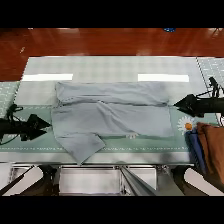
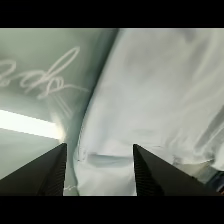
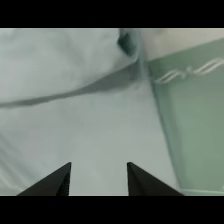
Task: Fold the shirts.
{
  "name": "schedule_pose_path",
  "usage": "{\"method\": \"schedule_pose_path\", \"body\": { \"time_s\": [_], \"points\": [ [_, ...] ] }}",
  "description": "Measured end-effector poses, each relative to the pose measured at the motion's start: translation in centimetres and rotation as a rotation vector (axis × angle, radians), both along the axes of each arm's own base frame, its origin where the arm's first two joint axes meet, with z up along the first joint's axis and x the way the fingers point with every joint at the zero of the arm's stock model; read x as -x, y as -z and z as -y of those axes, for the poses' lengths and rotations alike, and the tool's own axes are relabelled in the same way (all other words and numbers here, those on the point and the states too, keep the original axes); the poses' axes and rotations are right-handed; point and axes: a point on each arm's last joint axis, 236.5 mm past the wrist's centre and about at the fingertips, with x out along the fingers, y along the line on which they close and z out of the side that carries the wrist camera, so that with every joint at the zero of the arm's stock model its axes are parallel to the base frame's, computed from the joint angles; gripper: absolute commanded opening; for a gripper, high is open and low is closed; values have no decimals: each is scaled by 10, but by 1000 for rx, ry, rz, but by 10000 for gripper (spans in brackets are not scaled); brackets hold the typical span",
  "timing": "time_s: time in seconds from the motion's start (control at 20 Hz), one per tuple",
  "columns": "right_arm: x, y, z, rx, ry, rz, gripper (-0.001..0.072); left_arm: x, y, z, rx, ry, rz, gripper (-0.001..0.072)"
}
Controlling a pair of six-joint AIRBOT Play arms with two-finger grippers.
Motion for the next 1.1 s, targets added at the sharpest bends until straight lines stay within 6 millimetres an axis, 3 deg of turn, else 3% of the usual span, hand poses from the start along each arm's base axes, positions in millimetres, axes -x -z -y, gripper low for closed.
{"method": "schedule_pose_path", "body": {
  "time_s": [0.15, 0.35, 0.5, 0.65, 0.7, 0.75, 0.8, 0.95, 1.1],
  "points": [
    [14, 0, -17, -48, 13, 37, 410, 22, 17, 8, 10, -51, -47, 507],
    [19, -1, -25, -72, 22, 59, 410, 41, 26, 30, 29, -8, -116, 507],
    [19, -2, -26, -79, 32, 68, 409, 50, 29, 50, 21, 90, -141, 506],
    [16, -5, -13, -86, 93, 66, 410, 53, 30, 73, 34, 164, -155, 495],
    [13, -7, -3, -83, 128, 72, 409, 53, 30, 79, 39, 182, -154, 361],
    [12, -9, 9, -75, 162, 76, 410, 53, 32, 82, 28, 200, -151, 143],
    [13, -8, 23, -59, 201, 70, 410, 51, 35, 83, 16, 206, -145, 20],
    [41, 13, 57, 5, 282, -51, 414, 50, 35, 89, 17, 222, -135, 20],
    [76, 40, 50, 28, 255, -198, 416, 48, 34, 92, 24, 224, -129, 20]
  ]
}}
